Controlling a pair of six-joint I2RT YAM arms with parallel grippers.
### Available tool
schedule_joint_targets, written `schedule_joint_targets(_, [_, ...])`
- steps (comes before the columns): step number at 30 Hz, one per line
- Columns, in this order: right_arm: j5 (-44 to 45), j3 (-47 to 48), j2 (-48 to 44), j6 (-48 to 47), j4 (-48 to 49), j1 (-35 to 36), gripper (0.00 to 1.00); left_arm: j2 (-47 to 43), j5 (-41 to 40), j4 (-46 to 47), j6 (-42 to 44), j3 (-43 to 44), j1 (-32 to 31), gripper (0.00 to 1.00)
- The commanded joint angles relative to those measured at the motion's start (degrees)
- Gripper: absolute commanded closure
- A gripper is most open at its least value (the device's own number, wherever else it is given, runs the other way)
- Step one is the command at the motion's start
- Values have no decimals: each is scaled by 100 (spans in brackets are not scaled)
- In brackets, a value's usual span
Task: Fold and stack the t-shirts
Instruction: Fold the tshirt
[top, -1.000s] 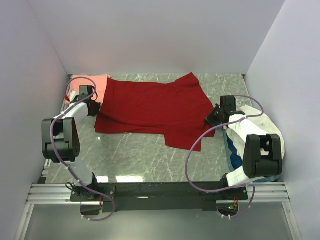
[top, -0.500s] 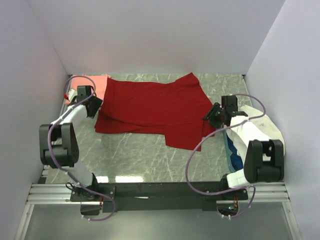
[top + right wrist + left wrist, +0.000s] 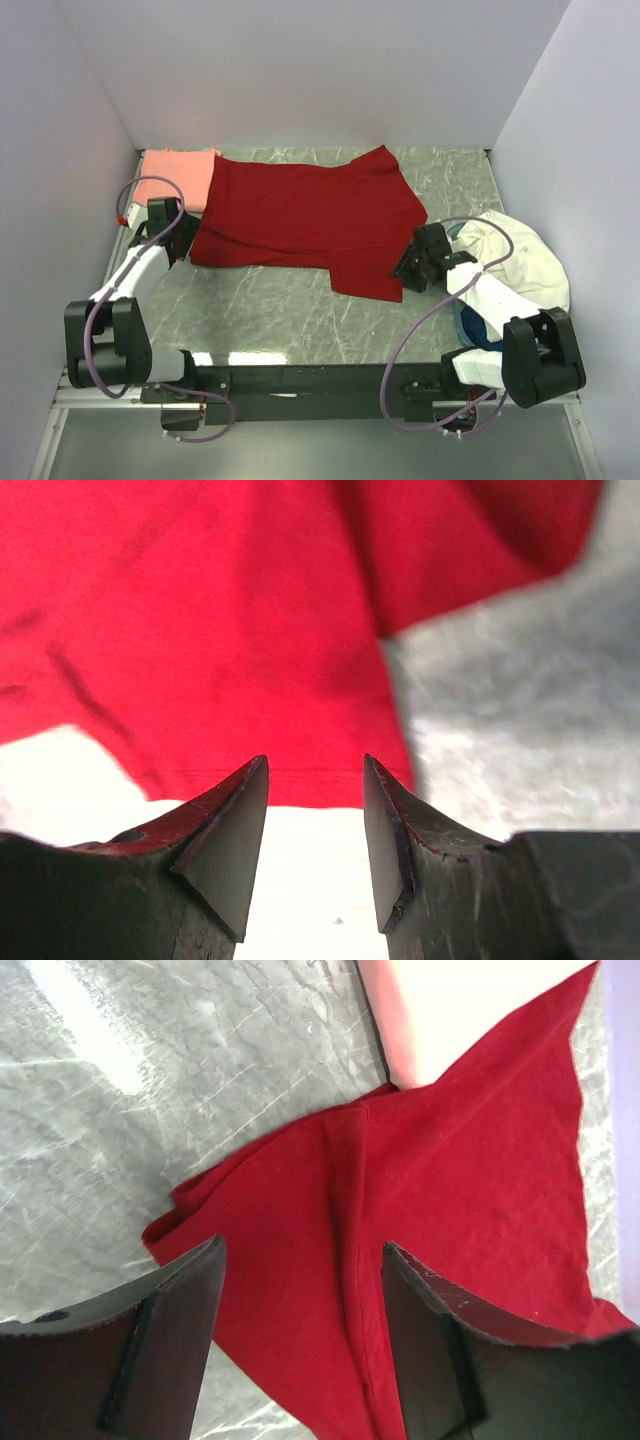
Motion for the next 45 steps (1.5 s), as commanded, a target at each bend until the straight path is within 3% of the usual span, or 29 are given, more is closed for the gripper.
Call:
schedule_joint_targets(1, [443,-244,-225,382,-37,75,50,-425,-104,166,-70,-163,-25,31])
schedule_joint_targets(11, [716,-508,-365,760,-257,382,50,-698,-34,236,-52,-427,-25,31])
schedule_joint_targets(24, [716,-473,91,892,-99,673,53,-663,10,271,18,-489,-25,31])
schedule_joint_targets(30, [532,-377,355,752,85,699,64,-619,62,315,53,-515,-25,31])
schedule_joint_targets(33, [348,-333,259,629,182,699,83,-593,80,350,36,-515,-25,32])
schedule_joint_targets(34, [286,-315,224,585,191,708,96,-584,80,359,45,-524,-25,32])
schedule_joint_targets(35, [251,-245,171,559,200,699,100,-567,80,376,36,-533,-34,32])
schedule_joint_targets(40, [83,334,65,383,42,708,100,-400,133,499,-17,-445,-34,33])
schedule_joint_targets(45, [31,1494,547,233,-275,568,100,83,54,473,-114,-85,-113,33])
